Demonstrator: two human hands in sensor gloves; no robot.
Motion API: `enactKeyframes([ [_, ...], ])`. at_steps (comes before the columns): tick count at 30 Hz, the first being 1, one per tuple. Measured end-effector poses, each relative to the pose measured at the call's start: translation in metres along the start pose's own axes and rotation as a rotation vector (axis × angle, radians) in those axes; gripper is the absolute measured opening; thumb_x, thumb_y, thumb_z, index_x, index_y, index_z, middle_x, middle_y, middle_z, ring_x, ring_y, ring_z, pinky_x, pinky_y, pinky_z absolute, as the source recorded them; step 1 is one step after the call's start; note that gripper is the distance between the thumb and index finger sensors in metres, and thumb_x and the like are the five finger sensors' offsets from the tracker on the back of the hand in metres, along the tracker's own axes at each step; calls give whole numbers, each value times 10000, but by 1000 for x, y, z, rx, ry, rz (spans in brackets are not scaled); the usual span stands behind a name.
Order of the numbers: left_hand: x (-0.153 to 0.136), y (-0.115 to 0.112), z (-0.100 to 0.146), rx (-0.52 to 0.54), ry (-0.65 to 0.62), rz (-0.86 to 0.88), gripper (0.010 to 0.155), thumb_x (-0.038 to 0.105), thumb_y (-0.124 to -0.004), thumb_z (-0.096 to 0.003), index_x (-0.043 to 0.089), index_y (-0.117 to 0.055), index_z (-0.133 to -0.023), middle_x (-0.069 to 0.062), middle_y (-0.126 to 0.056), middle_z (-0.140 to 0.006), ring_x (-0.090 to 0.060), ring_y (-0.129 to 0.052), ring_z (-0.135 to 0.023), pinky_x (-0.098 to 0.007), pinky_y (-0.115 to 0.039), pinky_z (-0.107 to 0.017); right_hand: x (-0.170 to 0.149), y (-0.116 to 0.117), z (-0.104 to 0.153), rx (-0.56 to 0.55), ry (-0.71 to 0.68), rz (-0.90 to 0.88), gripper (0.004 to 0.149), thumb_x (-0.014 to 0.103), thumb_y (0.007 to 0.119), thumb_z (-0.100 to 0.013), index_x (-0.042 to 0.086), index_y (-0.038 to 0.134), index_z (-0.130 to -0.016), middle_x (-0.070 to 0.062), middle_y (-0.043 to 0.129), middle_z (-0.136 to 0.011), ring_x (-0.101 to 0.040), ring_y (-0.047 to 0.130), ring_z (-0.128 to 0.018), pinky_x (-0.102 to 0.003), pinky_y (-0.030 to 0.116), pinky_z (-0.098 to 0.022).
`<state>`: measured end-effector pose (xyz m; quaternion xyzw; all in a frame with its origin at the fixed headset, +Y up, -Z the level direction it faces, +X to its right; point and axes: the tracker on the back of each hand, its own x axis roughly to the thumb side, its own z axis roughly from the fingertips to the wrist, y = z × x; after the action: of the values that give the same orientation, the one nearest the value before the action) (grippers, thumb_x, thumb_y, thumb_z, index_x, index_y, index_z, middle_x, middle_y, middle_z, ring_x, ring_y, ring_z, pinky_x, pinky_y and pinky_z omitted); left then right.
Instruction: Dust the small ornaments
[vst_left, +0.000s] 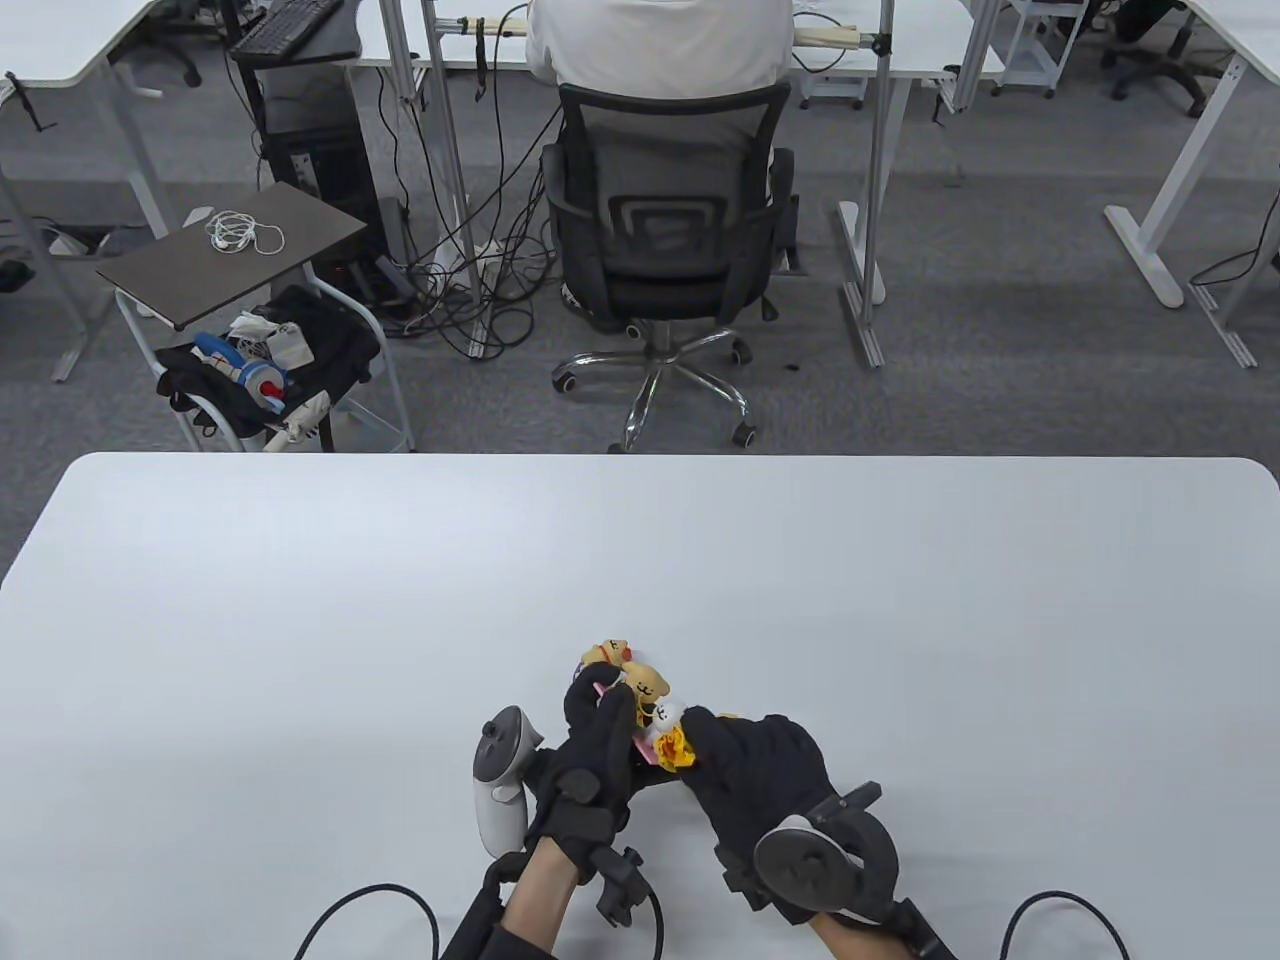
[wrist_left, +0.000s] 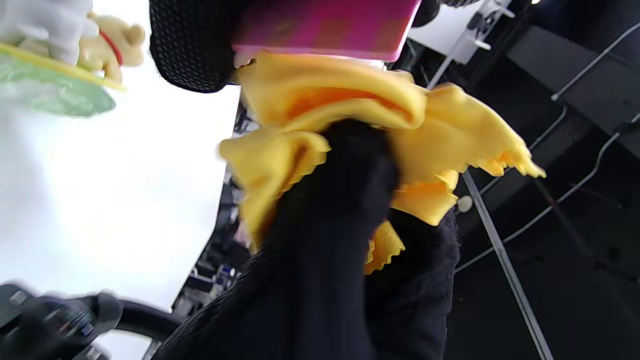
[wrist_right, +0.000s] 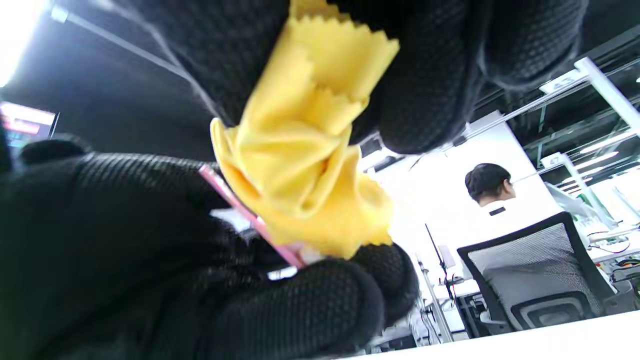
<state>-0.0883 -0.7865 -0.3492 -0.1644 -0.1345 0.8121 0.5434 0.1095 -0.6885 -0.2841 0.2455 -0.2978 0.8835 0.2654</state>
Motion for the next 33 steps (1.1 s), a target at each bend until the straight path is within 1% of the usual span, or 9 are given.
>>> enactKeyframes([
  [6,9,-3,0,34,-92,17,657,605,-424,-564,399,77,-934,-180,-333,-1072,-357,-726,-986,-383,-797,-711,-17,10,1,85,101,-26,481,386,910,-451,147,816,-858,-77,940,-685,-254,1007,-526,-555,782,-533],
  [9,5,2,0,31,-67,86,611,576,-425,-571,394,-27,-997,-161,-440,-1089,-373,-726,-981,-441,-776,-699,-25,0,-3,45,177,-154,484,376,901,-460,154,807,-879,-81,929,-706,-260,995,-544,-555,777,-542],
  [11,3,2,-1,12,-66,84,598,544,-433,-580,307,-129,-1037,-114,-614,-1064,-364,-728,-978,-466,-754,-696,-30,-5,-3,22,210,-290,487,369,881,-470,163,794,-903,-81,917,-726,-263,985,-561,-558,769,-553],
  [14,2,-8,-5,-66,-56,75,580,545,-423,-586,300,-189,-1057,-64,-660,-1079,-336,-682,-1017,-488,-684,-732,-30,3,-1,75,234,-439,477,358,873,-475,177,801,-910,-94,908,-736,-283,970,-572,-576,752,-561],
  [19,5,1,-2,-30,-86,86,567,564,-403,-587,308,-231,-1063,16,-705,-1084,-261,-647,-1061,-482,-573,-787,-30,9,-4,219,174,-189,462,357,901,-463,178,845,-885,-92,923,-724,-290,969,-576,-591,741,-566],
  [20,5,1,-2,-42,-91,142,565,564,-402,-588,311,-231,-1063,17,-709,-1082,-262,-649,-1060,-482,-569,-789,-30,8,-4,186,152,-128,464,361,904,-458,180,849,-881,-87,928,-719,-286,975,-569,-590,744,-565],
  [26,-1,3,-2,-4,-8,46,565,551,-418,-590,296,-247,-1065,-17,-711,-1075,-294,-645,-1046,-496,-565,-778,-21,-8,-3,33,131,-417,481,369,877,-468,176,813,-904,-85,911,-734,-279,968,-578,-576,751,-567],
  [30,-4,2,-2,18,13,46,568,559,-432,-596,302,-249,-1067,-1,-674,-1101,-276,-590,-1065,-467,-526,-798,-16,-1,-3,118,58,-275,480,393,856,-464,234,799,-913,-52,903,-761,-270,964,-627,-581,750,-580],
  [33,-1,9,0,29,-58,61,575,570,-423,-592,300,-236,-1064,-32,-673,-1080,-322,-645,-1040,-487,-580,-781,-23,6,-5,238,88,-192,475,358,889,-460,204,817,-903,-77,902,-762,-302,947,-647,-604,720,-592],
])
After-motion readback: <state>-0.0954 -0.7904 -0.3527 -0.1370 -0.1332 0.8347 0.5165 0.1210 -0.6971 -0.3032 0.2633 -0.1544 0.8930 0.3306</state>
